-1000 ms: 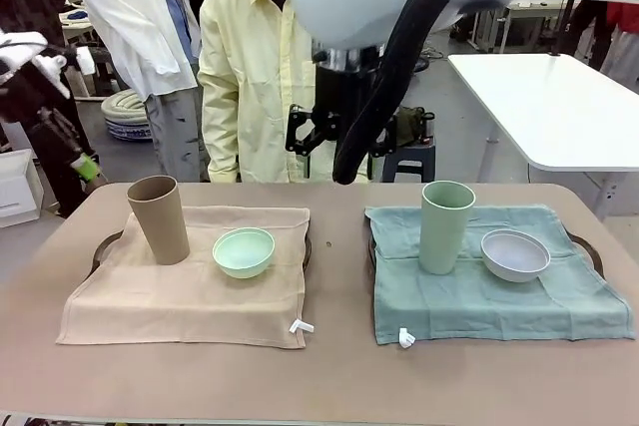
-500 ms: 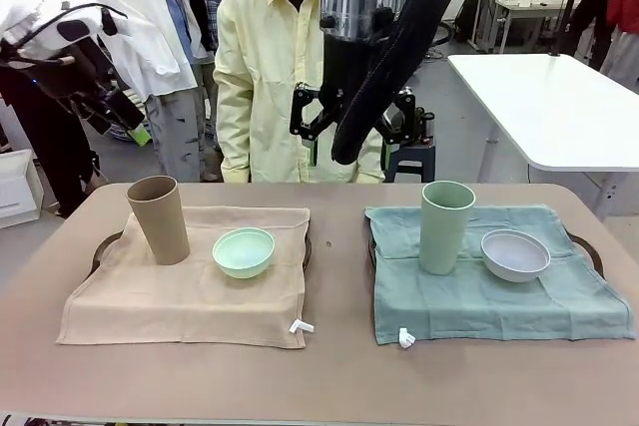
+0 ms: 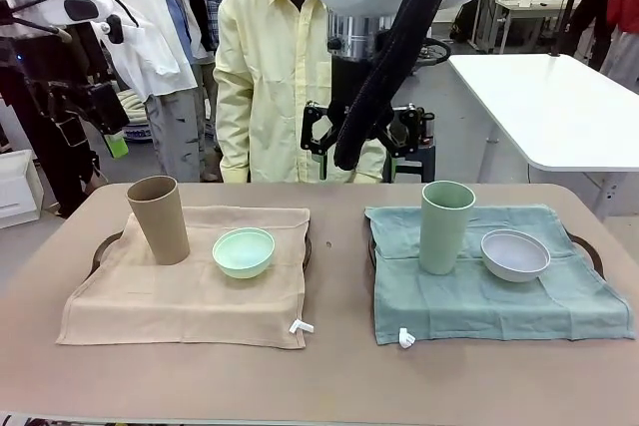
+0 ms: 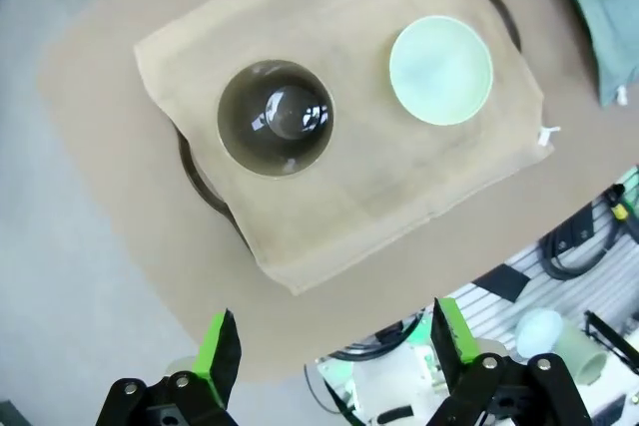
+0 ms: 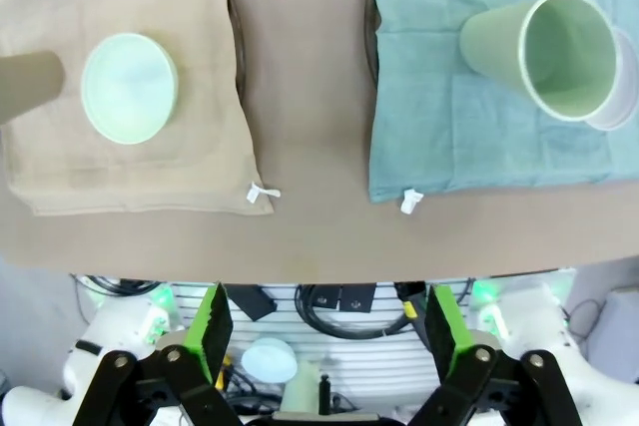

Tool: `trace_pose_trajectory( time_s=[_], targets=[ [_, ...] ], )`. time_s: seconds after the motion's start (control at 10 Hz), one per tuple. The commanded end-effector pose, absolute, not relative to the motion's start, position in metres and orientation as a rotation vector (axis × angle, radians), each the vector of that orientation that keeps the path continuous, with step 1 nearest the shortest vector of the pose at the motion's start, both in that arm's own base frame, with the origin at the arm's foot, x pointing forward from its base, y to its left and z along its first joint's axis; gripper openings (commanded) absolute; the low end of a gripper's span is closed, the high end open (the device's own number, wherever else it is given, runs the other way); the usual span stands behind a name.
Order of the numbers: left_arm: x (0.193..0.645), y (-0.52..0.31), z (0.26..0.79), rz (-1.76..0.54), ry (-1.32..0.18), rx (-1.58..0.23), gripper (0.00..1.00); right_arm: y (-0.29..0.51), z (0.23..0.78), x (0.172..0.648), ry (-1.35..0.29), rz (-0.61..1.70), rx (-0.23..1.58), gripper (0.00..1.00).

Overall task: Set up a tray with a mat and arrange the tableware.
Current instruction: Place the Picnic Bowl and Reusable plastic cup back onto the Handle tray in front of the human's position.

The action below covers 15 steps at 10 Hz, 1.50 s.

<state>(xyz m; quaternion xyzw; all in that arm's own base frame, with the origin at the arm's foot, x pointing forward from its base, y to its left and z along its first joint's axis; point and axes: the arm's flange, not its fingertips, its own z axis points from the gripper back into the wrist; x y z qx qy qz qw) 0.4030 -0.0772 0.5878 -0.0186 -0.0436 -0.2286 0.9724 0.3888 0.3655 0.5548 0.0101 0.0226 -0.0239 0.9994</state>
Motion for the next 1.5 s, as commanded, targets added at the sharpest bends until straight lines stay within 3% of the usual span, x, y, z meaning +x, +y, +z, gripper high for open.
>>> trace_pose_trajectory(
  time_s=[0.0,1.2,1.4],
  targets=[
    [0.405,-0.073,0.58,-0.446,-0.132,-0.029,1.0,0.366,0.563,0.381,0.029,-0.052,0.024,1.0],
    [0.407,-0.072,0.583,-0.451,-0.117,-0.04,1.0,0.367,0.563,0.383,0.03,-0.042,0.025,1.0],
    [0.397,-0.059,0.588,-0.427,-0.101,-0.051,1.0,0.329,0.566,0.385,-0.01,-0.1,0.087,1.0]
  ],
)
